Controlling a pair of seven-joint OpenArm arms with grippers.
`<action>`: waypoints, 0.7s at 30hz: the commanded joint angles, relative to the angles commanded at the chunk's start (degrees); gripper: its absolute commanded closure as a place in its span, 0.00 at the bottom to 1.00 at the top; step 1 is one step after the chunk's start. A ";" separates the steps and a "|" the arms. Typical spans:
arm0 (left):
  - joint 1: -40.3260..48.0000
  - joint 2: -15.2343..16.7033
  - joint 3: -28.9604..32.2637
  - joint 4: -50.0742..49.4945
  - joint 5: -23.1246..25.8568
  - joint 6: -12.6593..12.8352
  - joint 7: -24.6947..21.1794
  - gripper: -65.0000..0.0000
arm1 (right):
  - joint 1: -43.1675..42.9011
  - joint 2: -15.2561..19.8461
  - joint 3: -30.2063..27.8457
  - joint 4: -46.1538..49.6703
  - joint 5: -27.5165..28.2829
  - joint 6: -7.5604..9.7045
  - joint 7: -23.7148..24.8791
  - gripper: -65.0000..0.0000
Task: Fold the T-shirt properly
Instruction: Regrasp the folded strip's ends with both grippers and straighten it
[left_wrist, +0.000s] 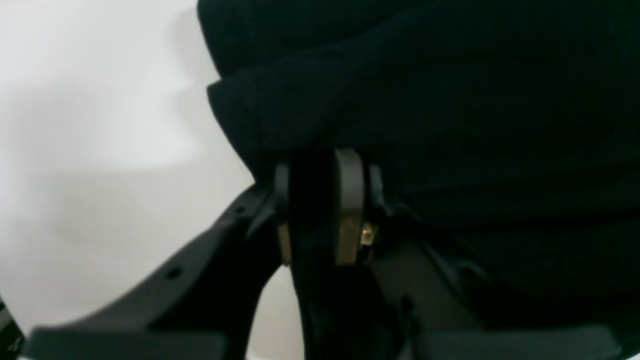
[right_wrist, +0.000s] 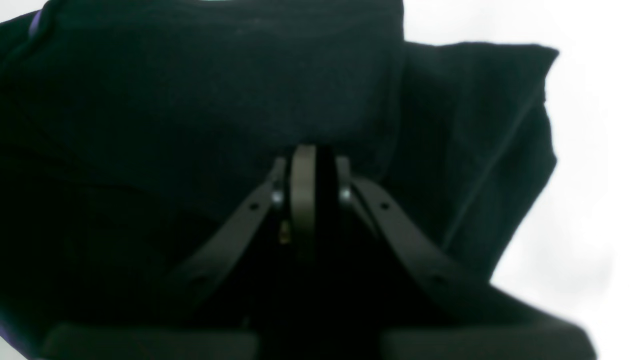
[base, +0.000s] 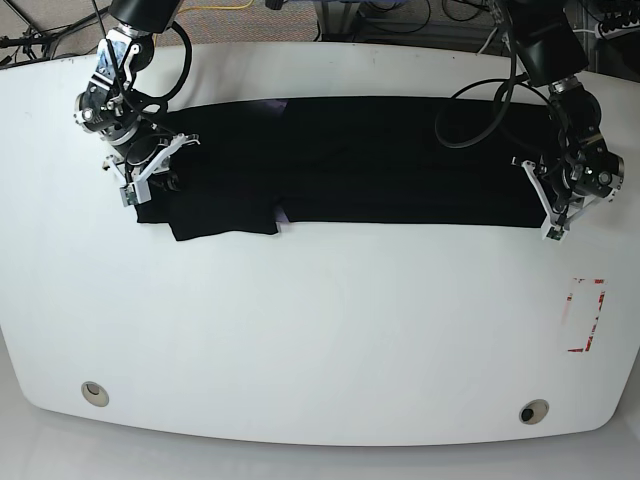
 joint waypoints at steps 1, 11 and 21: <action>-0.35 0.00 0.00 -0.26 0.00 0.00 0.00 0.85 | 0.00 -0.09 0.00 0.79 0.00 0.00 -0.18 0.92; -0.97 -0.09 0.00 -0.18 0.00 0.00 0.26 0.85 | 3.16 -0.97 -0.09 12.92 0.00 0.00 -8.62 0.36; -0.62 -0.18 0.00 -0.18 0.00 0.00 0.09 0.85 | 13.01 0.79 -0.53 2.90 -0.09 0.00 -10.02 0.26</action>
